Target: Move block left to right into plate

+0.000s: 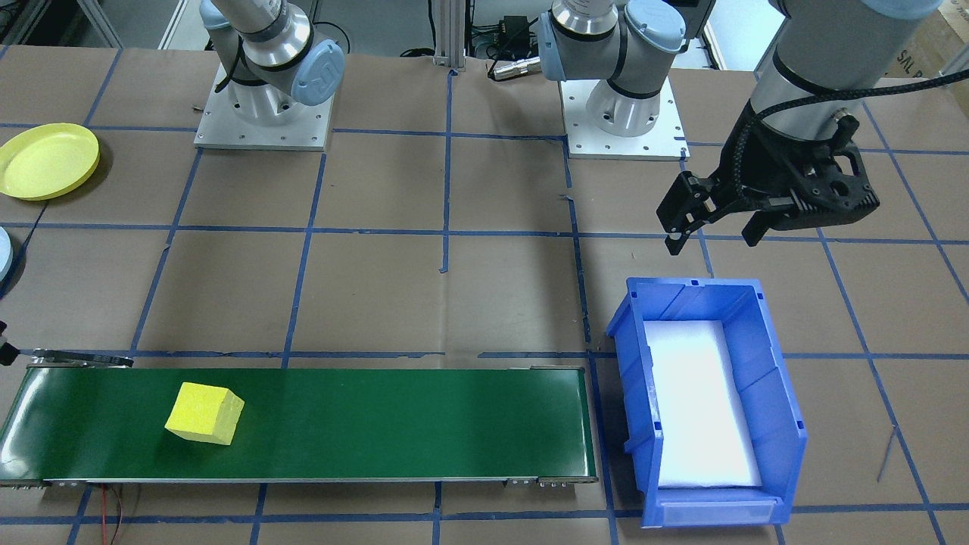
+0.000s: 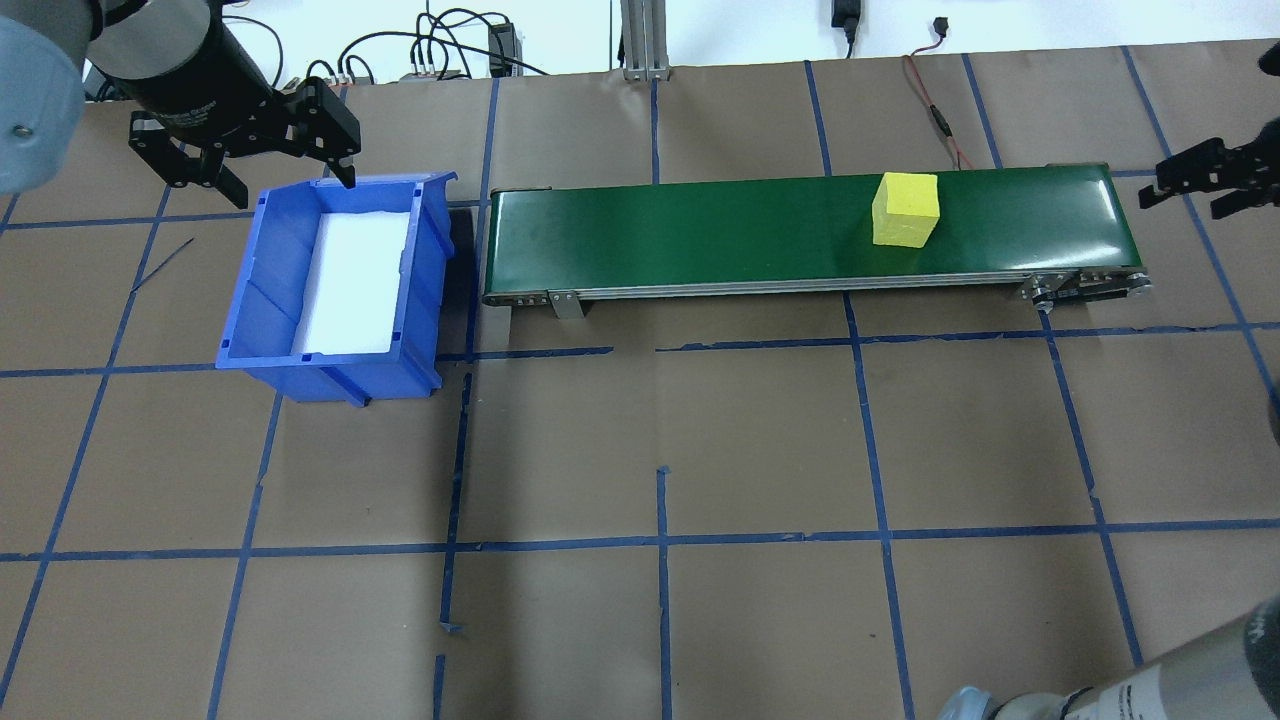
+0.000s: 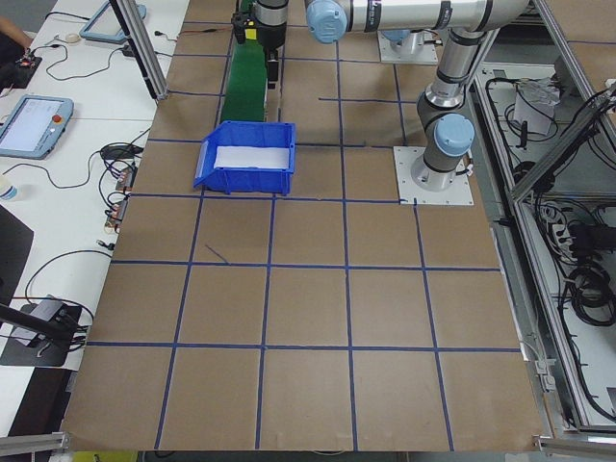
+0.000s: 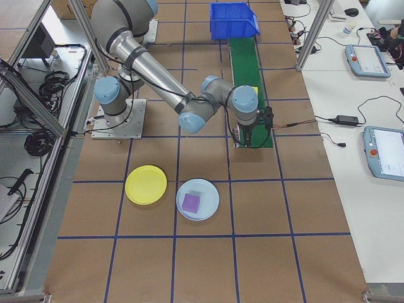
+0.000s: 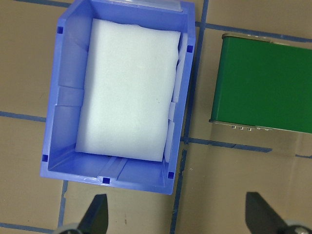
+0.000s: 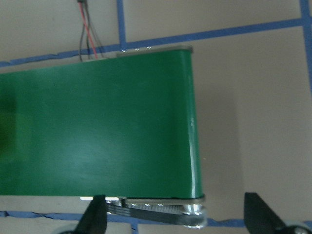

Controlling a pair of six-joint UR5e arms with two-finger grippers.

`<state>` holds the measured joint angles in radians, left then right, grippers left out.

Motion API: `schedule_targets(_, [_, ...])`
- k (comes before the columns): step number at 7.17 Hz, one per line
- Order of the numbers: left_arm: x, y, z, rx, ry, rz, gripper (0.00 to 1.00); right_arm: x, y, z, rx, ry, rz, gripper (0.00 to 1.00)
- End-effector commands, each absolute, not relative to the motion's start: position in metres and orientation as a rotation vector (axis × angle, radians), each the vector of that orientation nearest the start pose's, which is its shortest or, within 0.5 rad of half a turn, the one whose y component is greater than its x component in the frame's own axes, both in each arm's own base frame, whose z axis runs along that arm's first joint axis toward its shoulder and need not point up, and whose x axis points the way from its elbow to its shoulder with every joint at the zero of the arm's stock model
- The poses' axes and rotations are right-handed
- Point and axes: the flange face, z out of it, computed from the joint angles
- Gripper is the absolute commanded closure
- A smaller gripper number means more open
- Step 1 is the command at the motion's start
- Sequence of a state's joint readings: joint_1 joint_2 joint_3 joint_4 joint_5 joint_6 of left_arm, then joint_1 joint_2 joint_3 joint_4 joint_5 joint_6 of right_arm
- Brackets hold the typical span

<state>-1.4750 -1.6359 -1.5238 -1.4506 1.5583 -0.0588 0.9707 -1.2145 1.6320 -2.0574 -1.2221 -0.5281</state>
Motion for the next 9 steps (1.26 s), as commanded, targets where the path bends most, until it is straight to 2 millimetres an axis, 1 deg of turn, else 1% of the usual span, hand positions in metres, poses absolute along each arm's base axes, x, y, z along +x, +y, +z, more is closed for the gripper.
schedule_targets(1, [-0.083, -0.541, 0.488, -0.243, 3.140, -0.158, 0.00, -0.144, -0.623, 0.312, -0.005, 2.775, -0.380, 0.00])
schedule_targets(2, [-0.082, -0.540, 0.486, -0.245, 3.141, -0.146, 0.00, -0.129, -0.638, 0.292, -0.005, 2.688, -0.412, 0.01])
schedule_targets(3, [-0.082, -0.540, 0.486, -0.245, 3.141, -0.145, 0.00, -0.100, -0.649, 0.289, 0.027, 2.709, -0.401, 0.00])
schedule_targets(4, [-0.082, -0.541, 0.487, -0.245, 3.142, -0.150, 0.00, -0.096, -0.651, 0.290, 0.079, 2.710, -0.394, 0.00])
schedule_targets(5, [-0.081, -0.541, 0.488, -0.250, 3.141, -0.155, 0.00, -0.092, -0.654, 0.292, 0.088, 2.718, -0.431, 0.00])
schedule_targets(7, [-0.082, -0.540, 0.491, -0.250, 3.139, -0.167, 0.00, -0.090, -0.652, 0.271, 0.101, 2.712, -0.382, 0.00])
schedule_targets(9, [-0.081, -0.538, 0.495, -0.247, 3.129, -0.181, 0.00, -0.089, -0.650, 0.262, 0.109, 2.701, -0.362, 0.00])
